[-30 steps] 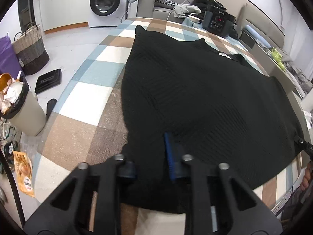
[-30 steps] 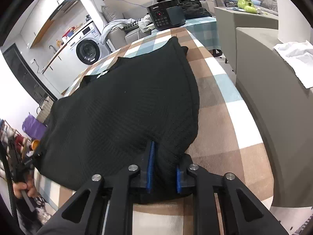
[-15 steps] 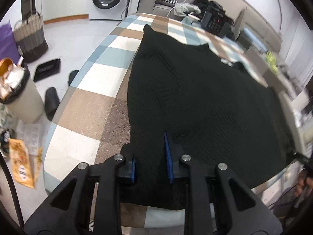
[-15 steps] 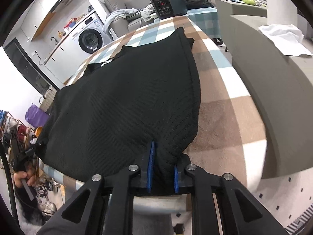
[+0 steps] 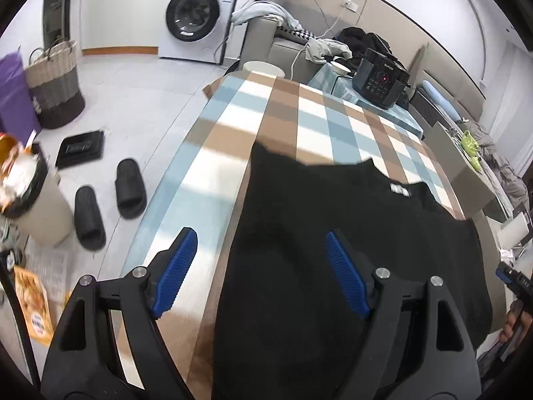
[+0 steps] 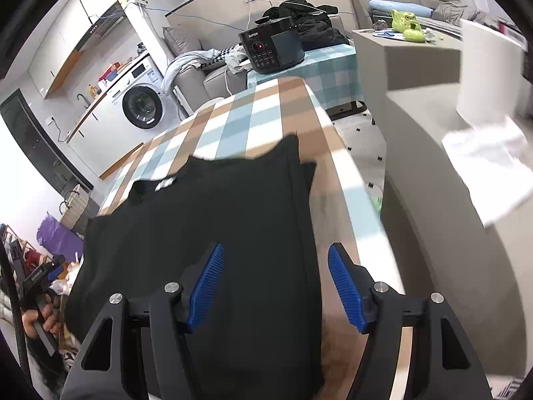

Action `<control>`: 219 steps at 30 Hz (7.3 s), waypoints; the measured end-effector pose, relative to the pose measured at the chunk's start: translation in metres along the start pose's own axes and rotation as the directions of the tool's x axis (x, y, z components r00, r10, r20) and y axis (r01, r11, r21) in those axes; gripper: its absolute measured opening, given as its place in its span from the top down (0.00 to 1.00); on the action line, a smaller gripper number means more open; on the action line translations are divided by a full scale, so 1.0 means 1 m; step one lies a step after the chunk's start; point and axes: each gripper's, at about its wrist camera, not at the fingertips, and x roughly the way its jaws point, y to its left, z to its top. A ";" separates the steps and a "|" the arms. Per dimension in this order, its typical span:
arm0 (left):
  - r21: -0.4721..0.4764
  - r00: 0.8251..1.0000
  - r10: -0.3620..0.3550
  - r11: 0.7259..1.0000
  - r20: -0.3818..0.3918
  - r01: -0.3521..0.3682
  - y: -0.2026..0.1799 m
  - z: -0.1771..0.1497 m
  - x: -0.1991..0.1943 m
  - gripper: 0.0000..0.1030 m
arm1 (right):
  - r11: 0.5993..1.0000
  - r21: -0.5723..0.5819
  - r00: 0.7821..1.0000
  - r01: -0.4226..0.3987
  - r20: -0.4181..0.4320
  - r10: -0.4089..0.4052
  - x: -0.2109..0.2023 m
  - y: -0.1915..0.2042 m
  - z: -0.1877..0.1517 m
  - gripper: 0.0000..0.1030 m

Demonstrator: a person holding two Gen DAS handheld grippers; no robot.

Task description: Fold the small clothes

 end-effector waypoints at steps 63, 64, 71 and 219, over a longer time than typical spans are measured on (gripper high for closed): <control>0.036 0.999 0.038 0.999 0.037 -0.040 -0.036 0.023 0.013 0.34 | 0.998 -0.057 0.999 0.001 -0.032 -0.003 0.024 0.029 0.019 0.59; 0.048 0.999 0.025 0.998 0.039 -0.027 -0.043 0.014 0.004 0.30 | 0.997 -0.071 0.999 -0.021 -0.029 0.019 0.016 0.038 0.010 0.59; 0.195 0.999 -0.035 0.980 0.000 0.035 -0.097 -0.052 -0.024 0.21 | 0.985 -0.166 0.996 -0.052 -0.083 0.038 0.010 0.087 -0.044 0.38; 0.287 0.976 -0.151 0.939 -0.154 0.191 -0.138 -0.170 -0.033 0.51 | 0.875 -0.480 0.991 0.071 -0.068 -0.117 0.021 0.154 -0.155 0.31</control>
